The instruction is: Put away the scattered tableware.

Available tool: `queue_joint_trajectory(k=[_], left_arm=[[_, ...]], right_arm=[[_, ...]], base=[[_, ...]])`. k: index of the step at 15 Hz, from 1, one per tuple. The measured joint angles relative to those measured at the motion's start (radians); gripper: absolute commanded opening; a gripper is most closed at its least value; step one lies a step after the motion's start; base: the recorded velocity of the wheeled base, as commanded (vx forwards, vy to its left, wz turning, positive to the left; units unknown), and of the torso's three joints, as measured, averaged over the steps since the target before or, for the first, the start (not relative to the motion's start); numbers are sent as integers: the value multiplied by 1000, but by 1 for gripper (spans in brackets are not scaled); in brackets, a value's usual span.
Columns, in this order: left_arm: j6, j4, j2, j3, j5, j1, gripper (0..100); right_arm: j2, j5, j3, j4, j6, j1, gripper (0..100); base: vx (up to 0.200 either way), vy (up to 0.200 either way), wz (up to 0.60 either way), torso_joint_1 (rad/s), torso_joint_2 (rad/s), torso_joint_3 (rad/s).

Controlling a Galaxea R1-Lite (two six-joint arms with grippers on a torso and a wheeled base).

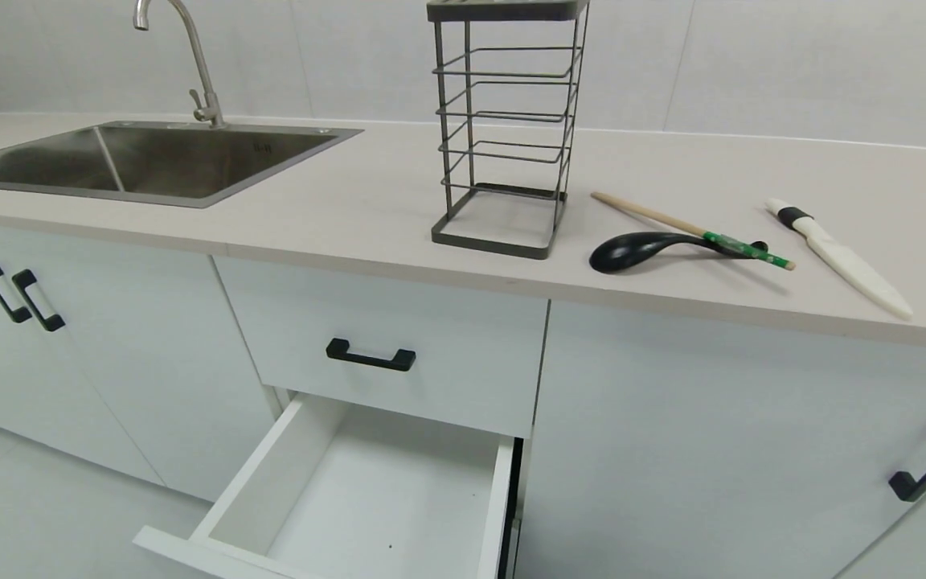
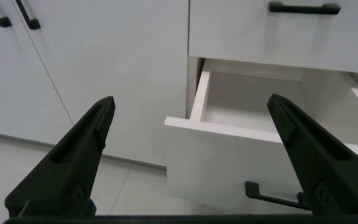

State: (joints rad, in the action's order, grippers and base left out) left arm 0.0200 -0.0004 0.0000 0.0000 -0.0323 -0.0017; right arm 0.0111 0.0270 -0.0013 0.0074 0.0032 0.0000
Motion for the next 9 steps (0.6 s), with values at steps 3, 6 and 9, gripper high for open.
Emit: queue_joint_trajectory(k=[3, 6, 9], left_arm=[[0, -1, 0, 0, 0, 0, 100], [0, -1, 0, 0, 0, 0, 100], [0, 0, 0, 0, 0, 0, 100]], right_arm=[[1, 0, 0, -3, 0, 0, 0], [0, 0, -1, -3, 0, 0, 0], [0, 0, 0, 0, 0, 0, 0]], base=[[0, 0, 0, 85, -531, -271], [0, 0, 0, 178, -386, -211], [0, 0, 0, 126, -189, -124]])
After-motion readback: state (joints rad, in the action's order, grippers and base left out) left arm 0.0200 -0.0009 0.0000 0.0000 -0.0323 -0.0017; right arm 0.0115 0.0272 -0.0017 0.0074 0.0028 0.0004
